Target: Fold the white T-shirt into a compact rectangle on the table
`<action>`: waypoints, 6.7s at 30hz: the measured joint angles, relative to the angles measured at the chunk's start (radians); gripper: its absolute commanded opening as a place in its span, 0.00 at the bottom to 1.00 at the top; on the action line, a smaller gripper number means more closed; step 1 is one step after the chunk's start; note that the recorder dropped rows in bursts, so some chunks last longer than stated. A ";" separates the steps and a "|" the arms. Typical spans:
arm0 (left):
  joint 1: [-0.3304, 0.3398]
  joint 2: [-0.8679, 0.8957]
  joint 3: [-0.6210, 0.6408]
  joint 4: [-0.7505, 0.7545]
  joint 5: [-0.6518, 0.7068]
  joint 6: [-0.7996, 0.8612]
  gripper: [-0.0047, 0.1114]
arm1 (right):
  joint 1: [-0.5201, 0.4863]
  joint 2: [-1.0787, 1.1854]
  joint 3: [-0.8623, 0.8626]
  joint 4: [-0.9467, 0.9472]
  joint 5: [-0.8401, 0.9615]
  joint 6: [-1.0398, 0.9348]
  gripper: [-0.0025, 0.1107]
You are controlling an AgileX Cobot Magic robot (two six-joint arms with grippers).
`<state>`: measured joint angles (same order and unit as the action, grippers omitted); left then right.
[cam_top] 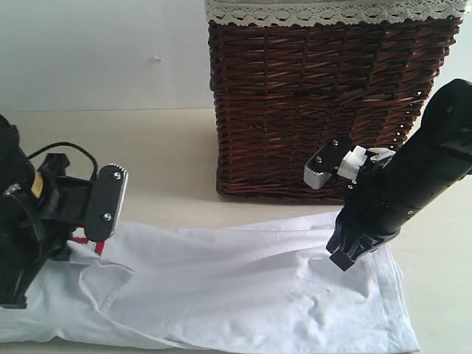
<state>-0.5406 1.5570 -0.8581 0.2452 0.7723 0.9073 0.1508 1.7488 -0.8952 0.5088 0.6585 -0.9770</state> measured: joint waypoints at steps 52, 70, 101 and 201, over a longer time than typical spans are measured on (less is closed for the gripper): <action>0.310 -0.029 0.077 -0.336 -0.158 -0.573 0.06 | 0.000 0.000 0.000 0.013 0.024 0.000 0.02; 0.528 0.073 0.154 -0.423 -0.170 -0.558 0.06 | 0.000 0.000 0.000 0.013 0.026 0.000 0.02; 1.200 0.250 0.114 -1.108 -0.051 0.128 0.62 | 0.000 0.000 0.000 0.028 0.047 0.000 0.02; -0.040 0.167 -0.312 -0.552 0.144 -0.548 0.51 | -0.238 -0.238 0.415 0.541 -0.016 0.138 0.03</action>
<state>-0.5805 1.7237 -1.1701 -0.3065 0.9160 0.3596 -0.0869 1.5112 -0.4798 1.0500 0.6422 -0.8388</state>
